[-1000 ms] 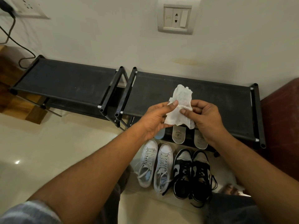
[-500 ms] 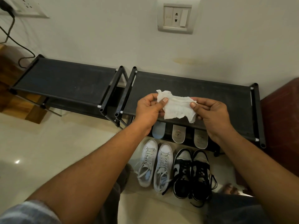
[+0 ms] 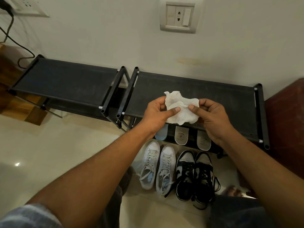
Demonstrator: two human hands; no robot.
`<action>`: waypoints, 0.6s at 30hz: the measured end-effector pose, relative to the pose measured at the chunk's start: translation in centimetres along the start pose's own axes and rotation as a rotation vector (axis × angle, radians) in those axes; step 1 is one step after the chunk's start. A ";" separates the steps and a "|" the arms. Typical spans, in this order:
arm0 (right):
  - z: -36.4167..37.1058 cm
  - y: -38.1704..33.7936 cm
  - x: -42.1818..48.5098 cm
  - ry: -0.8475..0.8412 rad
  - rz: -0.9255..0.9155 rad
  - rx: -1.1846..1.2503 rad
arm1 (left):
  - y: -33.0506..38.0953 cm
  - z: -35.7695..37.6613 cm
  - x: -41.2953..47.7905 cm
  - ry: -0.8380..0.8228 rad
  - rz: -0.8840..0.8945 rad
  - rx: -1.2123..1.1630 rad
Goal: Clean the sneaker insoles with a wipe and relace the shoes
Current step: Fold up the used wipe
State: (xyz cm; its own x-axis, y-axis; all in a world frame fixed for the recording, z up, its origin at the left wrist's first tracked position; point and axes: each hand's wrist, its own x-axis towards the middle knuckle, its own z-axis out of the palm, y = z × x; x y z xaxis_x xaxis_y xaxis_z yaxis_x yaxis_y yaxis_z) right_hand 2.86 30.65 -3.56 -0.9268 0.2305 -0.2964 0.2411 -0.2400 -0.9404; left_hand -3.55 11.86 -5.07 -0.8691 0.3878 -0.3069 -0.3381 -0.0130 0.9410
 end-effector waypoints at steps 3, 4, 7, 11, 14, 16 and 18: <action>-0.2 0.1 0.1 -0.028 -0.013 -0.032 | -0.1 -0.1 0.2 0.012 -0.006 0.010; -0.4 0.1 0.2 -0.037 -0.017 -0.044 | -0.2 -0.2 0.3 0.017 -0.011 0.024; -0.5 0.1 0.3 -0.039 -0.015 -0.079 | 0.0 -0.4 0.3 0.016 -0.033 0.069; -0.4 0.1 0.3 -0.056 -0.019 -0.114 | 0.7 0.0 0.0 -0.003 -0.052 -0.028; -0.3 0.0 0.2 -0.033 -0.039 -0.127 | 1.2 0.1 -0.1 0.001 -0.071 -0.120; -0.3 0.1 0.3 -0.019 -0.047 -0.148 | 1.2 -0.1 0.1 0.019 -0.119 -0.187; -0.2 0.1 0.3 -0.016 -0.044 -0.161 | 1.1 -0.3 0.2 0.038 -0.201 -0.269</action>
State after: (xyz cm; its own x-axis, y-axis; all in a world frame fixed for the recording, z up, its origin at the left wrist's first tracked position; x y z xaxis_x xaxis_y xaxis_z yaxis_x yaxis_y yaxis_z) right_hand 2.67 30.90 -3.81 -0.9416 0.2220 -0.2532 0.2424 -0.0753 -0.9673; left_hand -4.19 11.68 -4.16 -0.7863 0.3732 -0.4924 -0.5831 -0.1846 0.7912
